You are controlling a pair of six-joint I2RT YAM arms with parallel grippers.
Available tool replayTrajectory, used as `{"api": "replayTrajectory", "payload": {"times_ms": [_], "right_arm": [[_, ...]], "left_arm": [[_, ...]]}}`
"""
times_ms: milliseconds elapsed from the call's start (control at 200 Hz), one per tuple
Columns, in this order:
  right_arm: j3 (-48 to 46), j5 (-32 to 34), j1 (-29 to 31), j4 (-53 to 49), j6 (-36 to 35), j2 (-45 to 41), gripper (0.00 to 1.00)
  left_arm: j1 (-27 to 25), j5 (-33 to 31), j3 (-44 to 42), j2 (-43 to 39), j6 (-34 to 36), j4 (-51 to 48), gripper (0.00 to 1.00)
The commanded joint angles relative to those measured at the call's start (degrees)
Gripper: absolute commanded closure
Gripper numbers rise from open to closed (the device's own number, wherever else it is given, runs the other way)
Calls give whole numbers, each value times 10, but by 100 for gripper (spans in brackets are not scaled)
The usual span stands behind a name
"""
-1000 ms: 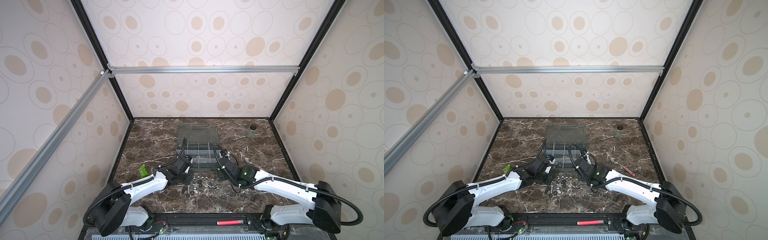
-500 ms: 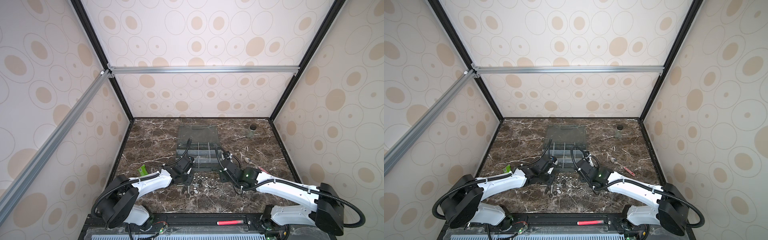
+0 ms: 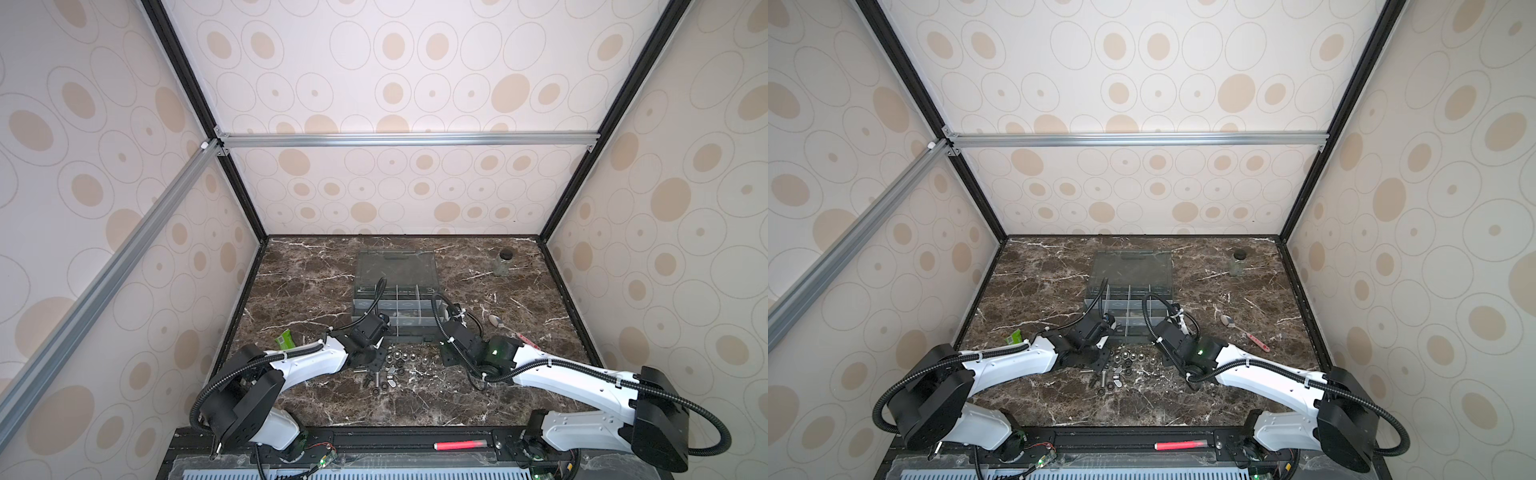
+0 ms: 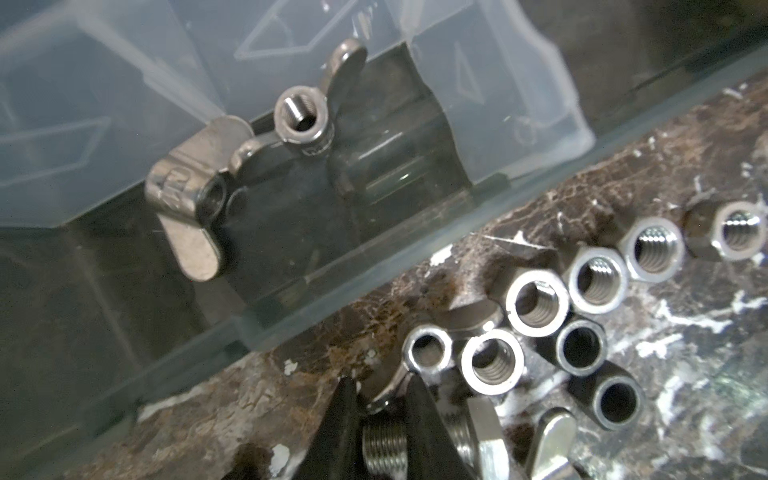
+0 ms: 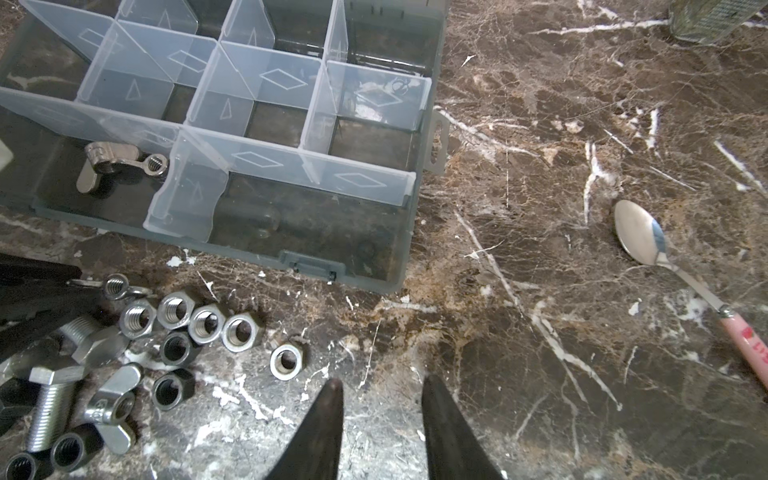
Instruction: Sort the screws and nuts into containers
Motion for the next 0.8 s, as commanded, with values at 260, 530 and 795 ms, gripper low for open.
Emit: {"api": "replayTrajectory", "payload": {"times_ms": [260,530,795], "right_arm": [[-9,9,-3,-3,15,-8,65],[-8,9,-3,-3,15,-6,64],[-8,7,-4,-2,19,-1,64]], "left_arm": [[-6,-28,22,0,20,-20,74],[-6,-29,34,-3,39,-19,68],[-6,-18,40,25,40,-12,70]]}}
